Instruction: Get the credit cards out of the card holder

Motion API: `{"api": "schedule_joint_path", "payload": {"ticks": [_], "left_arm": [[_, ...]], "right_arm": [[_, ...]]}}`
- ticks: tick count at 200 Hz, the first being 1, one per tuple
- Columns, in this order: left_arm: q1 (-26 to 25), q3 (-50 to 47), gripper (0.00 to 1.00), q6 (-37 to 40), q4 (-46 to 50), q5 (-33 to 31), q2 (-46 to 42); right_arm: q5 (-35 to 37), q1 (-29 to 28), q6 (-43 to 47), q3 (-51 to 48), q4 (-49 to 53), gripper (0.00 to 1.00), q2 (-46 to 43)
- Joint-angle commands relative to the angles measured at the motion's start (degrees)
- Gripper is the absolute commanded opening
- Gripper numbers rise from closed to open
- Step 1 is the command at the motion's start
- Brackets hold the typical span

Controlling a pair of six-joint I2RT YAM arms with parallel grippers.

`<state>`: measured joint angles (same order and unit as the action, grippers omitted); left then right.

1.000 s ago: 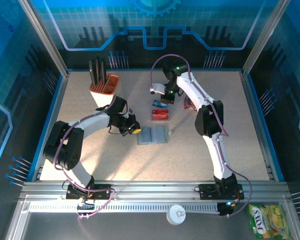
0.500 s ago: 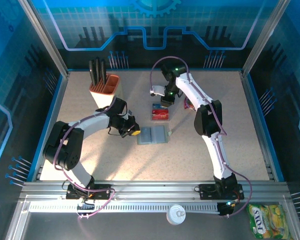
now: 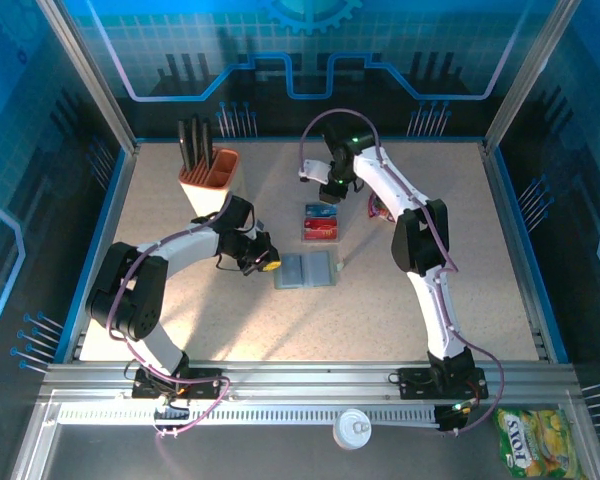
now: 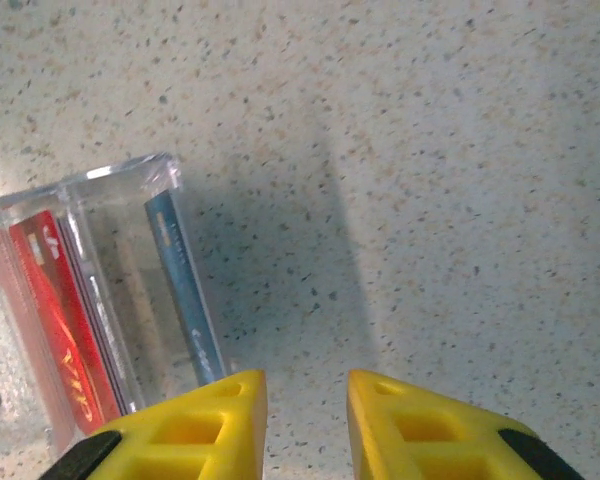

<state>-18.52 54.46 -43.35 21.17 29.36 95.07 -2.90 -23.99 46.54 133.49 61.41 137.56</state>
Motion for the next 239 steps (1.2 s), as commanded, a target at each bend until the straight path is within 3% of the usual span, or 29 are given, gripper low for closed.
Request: {"api": "schedule_joint_path", "payload": {"ticks": [1,89,174,239], "left_arm": [[0.42,-0.89,0.0,-0.06,1.48,-0.09,-1.49],[0.42,-1.58,0.0,-0.24,0.78,0.21,-1.38],[0.42,-1.97,0.0,-0.42,0.23,0.32,-1.83],[0.42,-2.23,0.0,-0.41,-0.58,0.64,-1.8]], "right_arm": [[0.69,-0.44,-1.6,-0.38,-1.73,0.3,-1.74],[2.19,-1.53,-3.3,-8.1,-7.29,0.36,-1.32],[4.04,-2.37,-4.05,-10.39,-11.38,0.37,-7.68],[3.42,-5.2,-6.51,-14.36,-8.92,0.39,-11.56]]}}
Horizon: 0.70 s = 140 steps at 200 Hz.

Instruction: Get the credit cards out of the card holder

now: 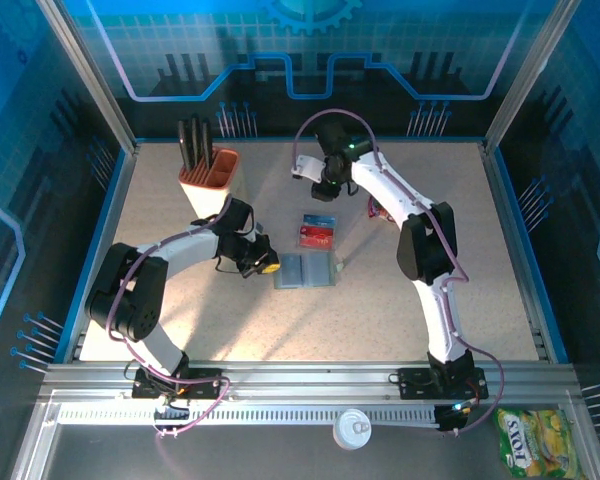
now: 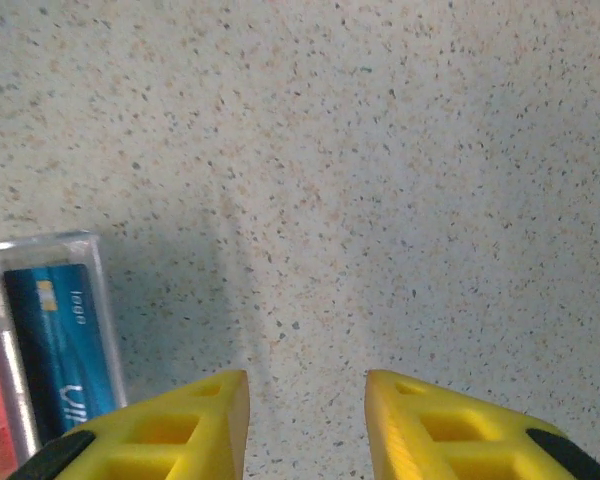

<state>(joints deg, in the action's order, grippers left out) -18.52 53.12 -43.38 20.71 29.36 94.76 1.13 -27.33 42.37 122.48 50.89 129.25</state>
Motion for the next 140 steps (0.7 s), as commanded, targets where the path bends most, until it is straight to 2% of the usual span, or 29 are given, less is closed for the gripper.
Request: {"api": "schedule_joint_path", "payload": {"ticks": [1,22,39,53,63,75,80,108,140], "left_arm": [[0.42,-0.91,0.0,-0.39,-0.13,0.62,-1.46],[0.42,-0.96,0.0,-0.48,-0.8,0.92,-1.2],[0.42,-1.15,0.0,-0.48,-1.19,1.06,-1.08],[0.42,-1.3,0.0,-0.45,-1.57,1.37,-1.07],[0.42,-1.51,0.0,-0.41,-1.71,1.45,-0.97],[0.42,-1.68,0.0,-0.23,-1.83,1.49,-1.07],[0.42,-1.78,0.0,-0.14,-1.84,1.56,-1.14],[0.42,-2.62,0.0,0.05,-2.08,1.52,-1.56],[0.42,-3.47,0.0,-0.26,-2.36,1.33,-2.36]], "right_arm": [[-0.6,-1.9,-2.4,-3.54,1.58,0.39,-3.41],[0.42,-3.57,-4.74,-8.81,0.12,0.48,-6.37],[2.51,-5.25,-5.71,-14.34,-2.63,0.69,-9.24],[4.77,-6.53,-5.98,-18.06,-4.61,0.82,-10.94],[6.83,-7.31,-6.27,-20.26,-6.21,0.89,-11.8],[9.83,-7.97,-6.86,-22.16,-8.01,0.92,-12.32],[11.19,-8.22,-7.1,-22.71,-8.72,1.0,-12.52],[17.36,-9.13,-7.39,-25.75,-12.69,1.0,-13.1],[18.36,-9.88,-6.75,-29.36,-15.63,1.0,-14.29]]}}
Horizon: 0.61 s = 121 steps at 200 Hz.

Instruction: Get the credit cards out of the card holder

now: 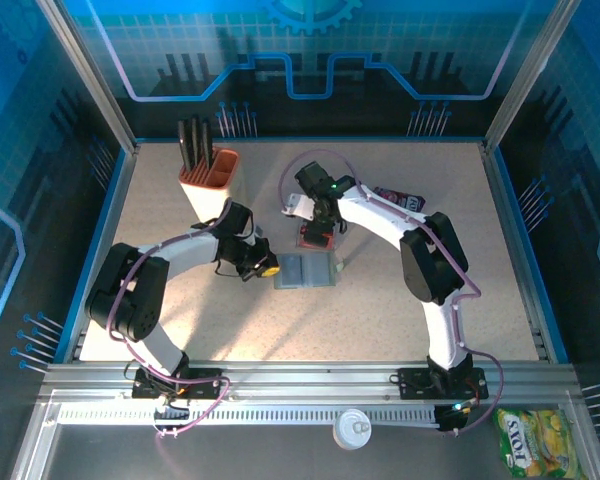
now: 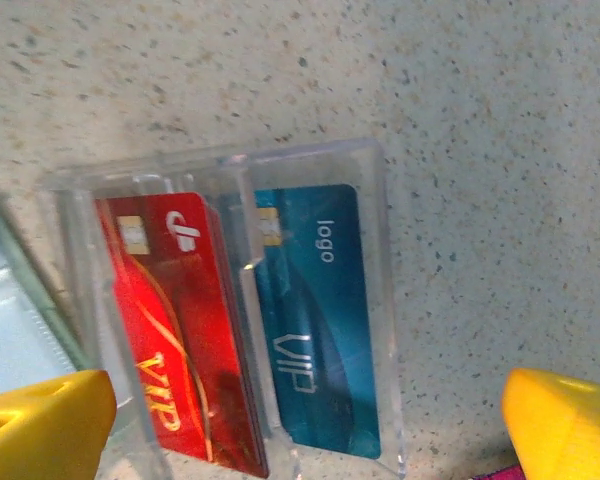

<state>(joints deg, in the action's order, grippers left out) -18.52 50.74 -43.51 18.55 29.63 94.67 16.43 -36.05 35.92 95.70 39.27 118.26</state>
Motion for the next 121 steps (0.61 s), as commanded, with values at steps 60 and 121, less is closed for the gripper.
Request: {"api": "schedule_joint_path", "payload": {"ticks": [60,121], "left_arm": [[0.42,-1.66,0.0,-0.29,-0.44,1.12,-2.34],[0.42,-2.16,0.0,-0.26,-0.55,0.9,-2.56]], "right_arm": [[6.73,-3.18,3.58,-10.37,-12.19,1.0,-5.17],[11.06,-2.98,5.99,-12.99,-18.62,1.0,-4.7]]}}
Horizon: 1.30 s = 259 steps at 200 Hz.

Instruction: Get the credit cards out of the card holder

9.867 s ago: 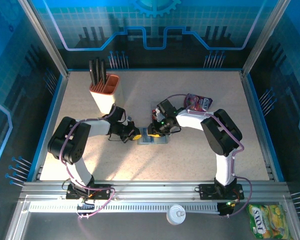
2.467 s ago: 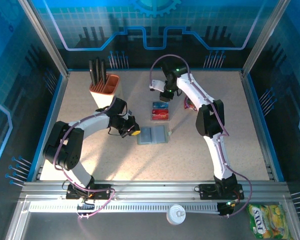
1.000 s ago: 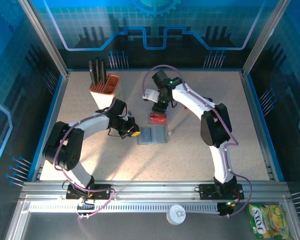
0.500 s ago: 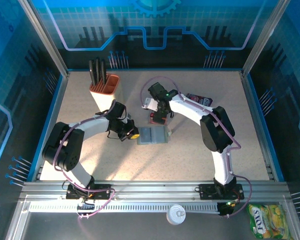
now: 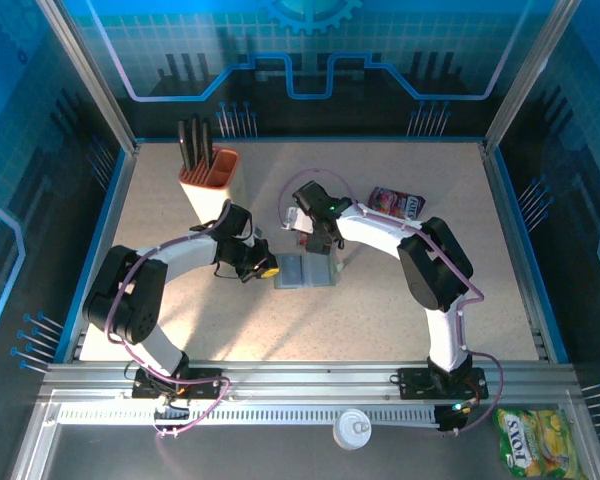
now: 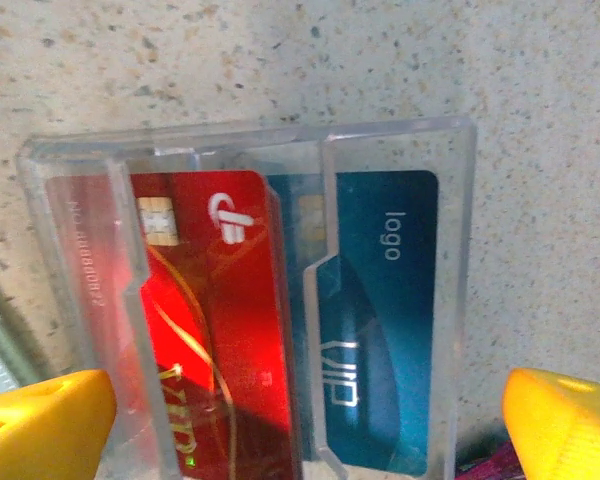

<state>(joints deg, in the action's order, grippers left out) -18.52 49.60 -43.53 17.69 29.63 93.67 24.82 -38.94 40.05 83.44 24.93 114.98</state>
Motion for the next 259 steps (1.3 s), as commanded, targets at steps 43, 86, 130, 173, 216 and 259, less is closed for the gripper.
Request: {"api": "schedule_joint_path", "payload": {"ticks": [43,86,130,173,216,259], "left_arm": [[0.42,-1.05,0.0,-0.33,0.17,0.79,-1.38],[0.41,-0.93,0.0,-0.33,0.28,0.7,-1.27],[0.42,-1.09,0.0,-0.37,0.36,0.63,-1.27],[0.42,-1.31,0.0,-0.51,0.06,0.5,-1.51],[0.42,-1.77,0.0,-0.75,-0.2,0.32,-2.26],[0.42,-1.96,0.0,-0.42,-0.85,0.0,-1.95]], "right_arm": [[3.26,0.88,2.84,0.15,-5.23,1.0,-0.31],[3.3,1.75,4.27,1.71,-5.95,1.0,1.1],[3.95,3.23,4.4,3.02,-6.16,1.0,1.93],[3.39,3.79,4.77,4.54,-6.7,1.0,2.84],[3.71,3.61,4.61,6.34,-5.49,1.0,3.41],[0.59,2.79,0.24,4.26,-4.77,1.0,-1.09]]}}
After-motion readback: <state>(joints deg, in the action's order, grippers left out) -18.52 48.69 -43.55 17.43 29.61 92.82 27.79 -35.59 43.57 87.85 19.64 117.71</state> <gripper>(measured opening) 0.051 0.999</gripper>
